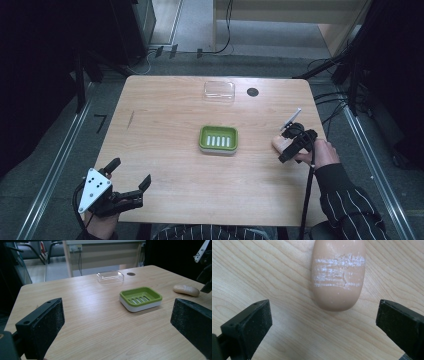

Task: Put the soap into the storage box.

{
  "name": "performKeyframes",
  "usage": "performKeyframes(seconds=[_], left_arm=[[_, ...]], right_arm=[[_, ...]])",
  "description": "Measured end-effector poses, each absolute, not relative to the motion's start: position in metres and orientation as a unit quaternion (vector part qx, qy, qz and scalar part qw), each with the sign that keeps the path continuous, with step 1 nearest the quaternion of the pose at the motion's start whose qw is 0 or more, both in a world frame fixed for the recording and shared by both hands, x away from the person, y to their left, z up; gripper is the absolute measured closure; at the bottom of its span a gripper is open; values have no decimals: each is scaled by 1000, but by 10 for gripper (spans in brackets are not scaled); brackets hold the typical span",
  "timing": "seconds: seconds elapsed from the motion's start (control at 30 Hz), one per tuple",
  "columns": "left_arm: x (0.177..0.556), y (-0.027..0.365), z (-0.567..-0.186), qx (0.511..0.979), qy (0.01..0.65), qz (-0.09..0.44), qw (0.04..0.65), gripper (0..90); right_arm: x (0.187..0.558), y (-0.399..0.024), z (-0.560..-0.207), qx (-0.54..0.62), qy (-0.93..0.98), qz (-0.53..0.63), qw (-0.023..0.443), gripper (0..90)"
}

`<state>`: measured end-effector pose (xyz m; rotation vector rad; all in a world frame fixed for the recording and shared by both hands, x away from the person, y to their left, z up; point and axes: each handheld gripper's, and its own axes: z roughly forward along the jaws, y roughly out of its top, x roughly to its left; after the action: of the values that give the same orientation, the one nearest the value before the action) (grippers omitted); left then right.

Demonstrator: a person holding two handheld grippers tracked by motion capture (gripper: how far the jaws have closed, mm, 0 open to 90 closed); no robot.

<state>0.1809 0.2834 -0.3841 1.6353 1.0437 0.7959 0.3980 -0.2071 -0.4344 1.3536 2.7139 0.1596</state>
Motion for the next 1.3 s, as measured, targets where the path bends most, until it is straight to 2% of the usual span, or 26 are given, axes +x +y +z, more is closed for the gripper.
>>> performKeyframes(seconds=[1.1, 1.3], left_arm=[[179, 282, -384, 679, 427, 328, 499, 0], [180, 282, -384, 679, 427, 328, 499, 0]], right_arm=[[434, -203, -450, 425, 904, 40, 35, 18], [439, -203, -455, 421, 906, 41, 37, 59]])
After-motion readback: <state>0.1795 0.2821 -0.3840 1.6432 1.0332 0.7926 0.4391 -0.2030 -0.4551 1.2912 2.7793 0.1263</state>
